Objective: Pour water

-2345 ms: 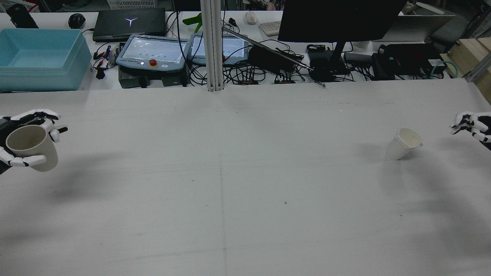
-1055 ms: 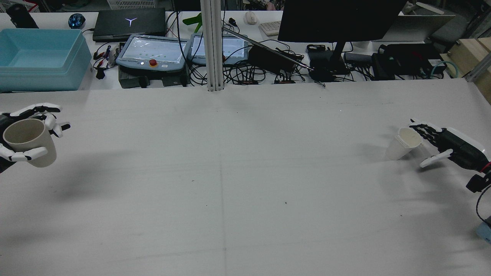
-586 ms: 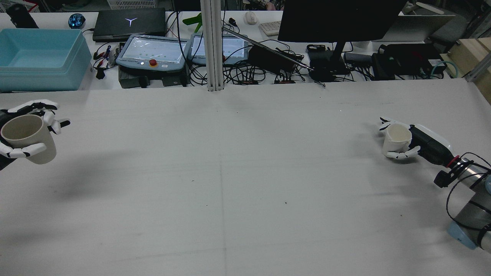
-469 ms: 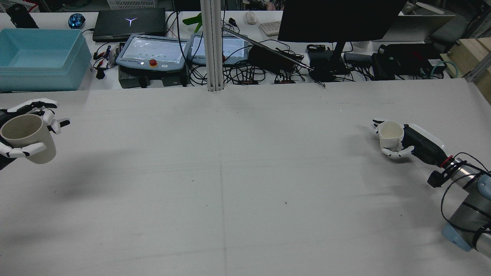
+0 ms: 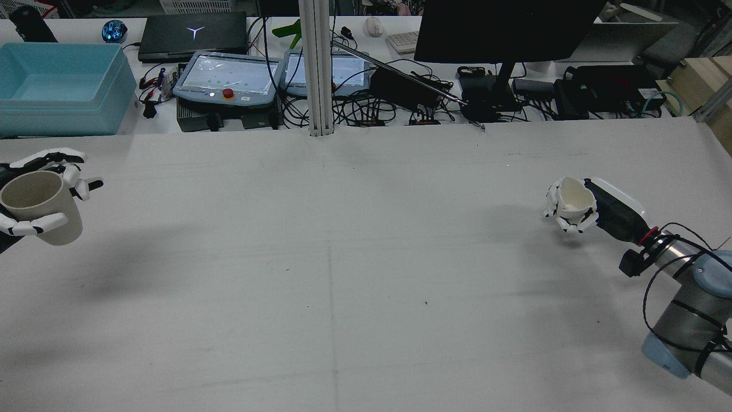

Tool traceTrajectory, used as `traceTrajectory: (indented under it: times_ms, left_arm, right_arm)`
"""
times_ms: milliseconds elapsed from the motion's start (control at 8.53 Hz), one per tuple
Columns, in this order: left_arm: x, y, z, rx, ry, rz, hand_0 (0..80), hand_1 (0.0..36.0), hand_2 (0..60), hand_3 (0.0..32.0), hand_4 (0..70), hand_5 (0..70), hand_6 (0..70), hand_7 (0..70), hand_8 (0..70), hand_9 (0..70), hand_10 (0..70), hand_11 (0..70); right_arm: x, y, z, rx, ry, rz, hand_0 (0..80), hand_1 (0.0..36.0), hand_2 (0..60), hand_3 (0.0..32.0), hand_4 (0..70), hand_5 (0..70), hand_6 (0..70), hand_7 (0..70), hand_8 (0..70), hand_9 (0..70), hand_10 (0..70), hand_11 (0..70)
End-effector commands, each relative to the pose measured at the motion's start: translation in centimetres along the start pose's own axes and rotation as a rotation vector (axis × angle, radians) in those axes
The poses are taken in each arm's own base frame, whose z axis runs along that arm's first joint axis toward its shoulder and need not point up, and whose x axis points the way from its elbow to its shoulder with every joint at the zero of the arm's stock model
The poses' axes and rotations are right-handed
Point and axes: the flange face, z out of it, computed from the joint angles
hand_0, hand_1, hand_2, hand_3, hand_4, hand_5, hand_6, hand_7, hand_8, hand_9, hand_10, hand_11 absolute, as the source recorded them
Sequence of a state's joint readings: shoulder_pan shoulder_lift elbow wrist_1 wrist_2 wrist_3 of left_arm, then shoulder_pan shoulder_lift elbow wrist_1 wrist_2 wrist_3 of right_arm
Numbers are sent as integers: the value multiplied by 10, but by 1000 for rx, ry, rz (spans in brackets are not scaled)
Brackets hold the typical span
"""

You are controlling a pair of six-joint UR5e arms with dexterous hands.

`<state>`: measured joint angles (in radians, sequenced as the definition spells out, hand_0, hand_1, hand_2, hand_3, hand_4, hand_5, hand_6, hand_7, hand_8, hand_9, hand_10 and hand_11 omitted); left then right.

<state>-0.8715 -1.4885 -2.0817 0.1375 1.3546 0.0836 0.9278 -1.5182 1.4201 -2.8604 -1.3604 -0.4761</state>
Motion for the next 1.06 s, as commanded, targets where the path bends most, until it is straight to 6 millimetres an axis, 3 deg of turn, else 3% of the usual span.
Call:
traceTrajectory:
  times_ms: [0,117,234,352,586,703,821,938]
  left_arm:
    - [-17,31,26,-1,-31,6,800,360,600,20,195,344,306,700,360,479,93,182]
    - [-30,50,47,-8,-49,-1,800,360,600,18,194,344,302,700,358,477,92,181]
    - [-50,68,67,-13,-77,-12,800,360,600,14,199,347,306,700,358,477,93,182]
    - [-63,86,86,-14,-95,-12,800,360,600,12,201,344,308,700,360,479,99,191]
    - [-101,92,119,-17,-140,-31,800,360,600,10,205,346,316,700,365,484,103,197]
    - [-120,99,129,-25,-142,-43,800,360,600,6,214,350,329,700,371,490,104,198]
    - [-147,102,131,-21,-132,-65,800,360,600,6,214,350,329,700,373,492,104,199]
    - [-167,110,137,-26,-125,-85,800,360,600,0,223,353,337,700,375,494,104,199]
  right_arm:
    - [-105,129,43,-2,-86,45,800,360,600,0,700,700,700,700,587,700,541,700]
    - [-130,183,68,-37,-106,51,800,360,600,0,700,700,700,700,576,682,528,700]
    - [-157,226,77,-70,-136,56,800,360,600,0,700,700,700,700,572,675,523,700]
    - [-192,289,85,-94,-195,61,800,360,600,0,700,700,700,700,575,683,521,700]
    - [-253,422,121,-169,-278,-8,800,360,600,0,700,700,700,700,594,700,522,700]
    - [-271,490,136,-202,-302,-107,800,360,600,0,700,700,700,700,598,700,510,700]
    - [-270,549,156,-226,-320,-189,800,360,600,0,700,700,700,700,603,700,504,700]
    - [-243,590,185,-233,-288,-241,800,360,600,0,700,700,700,700,608,700,500,700]
